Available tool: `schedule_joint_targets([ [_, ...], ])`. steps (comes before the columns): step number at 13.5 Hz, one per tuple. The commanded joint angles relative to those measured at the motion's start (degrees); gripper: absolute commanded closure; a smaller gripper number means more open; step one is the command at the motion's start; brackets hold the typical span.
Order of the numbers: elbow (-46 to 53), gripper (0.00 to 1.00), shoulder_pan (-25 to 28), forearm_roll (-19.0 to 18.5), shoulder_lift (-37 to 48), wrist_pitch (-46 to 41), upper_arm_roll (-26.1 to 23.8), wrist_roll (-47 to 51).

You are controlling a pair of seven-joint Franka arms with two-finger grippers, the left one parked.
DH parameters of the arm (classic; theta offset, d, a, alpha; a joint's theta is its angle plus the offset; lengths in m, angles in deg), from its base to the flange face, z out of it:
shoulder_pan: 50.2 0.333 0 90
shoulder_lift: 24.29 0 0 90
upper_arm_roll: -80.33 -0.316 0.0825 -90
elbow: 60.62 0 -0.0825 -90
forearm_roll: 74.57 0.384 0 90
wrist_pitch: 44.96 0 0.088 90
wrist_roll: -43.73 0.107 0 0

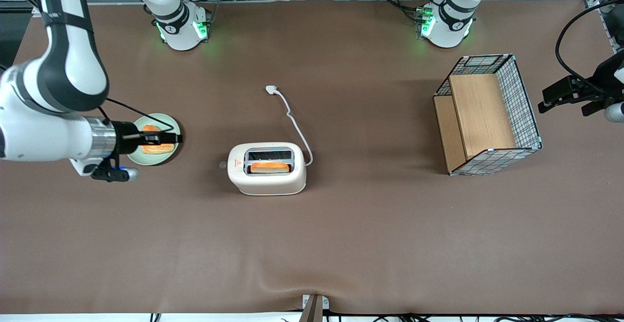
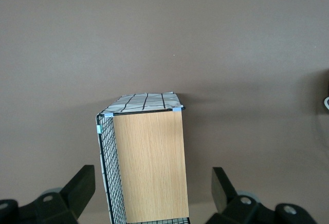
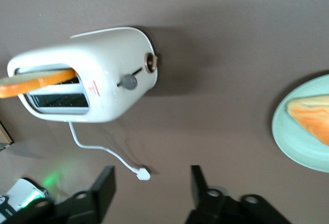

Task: Press toaster button with right arm
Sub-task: 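Bring the closed right gripper above the toaster's lever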

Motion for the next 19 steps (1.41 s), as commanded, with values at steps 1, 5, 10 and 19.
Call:
schedule_joint_targets([
  [1, 0.71, 1.0, 1.34, 2.52, -2.26, 2.68, 0.22, -0.35],
  [5, 0.36, 1.0, 2.05, 5.23, -5.33, 4.71, 0.22, -5.0],
  [10, 0.27, 1.0, 1.34, 11.3, -8.32, 4.8, 0.22, -9.58],
  [19, -1.75, 1.0, 1.69, 15.25, -10.43, 10.26, 0.22, -21.16],
])
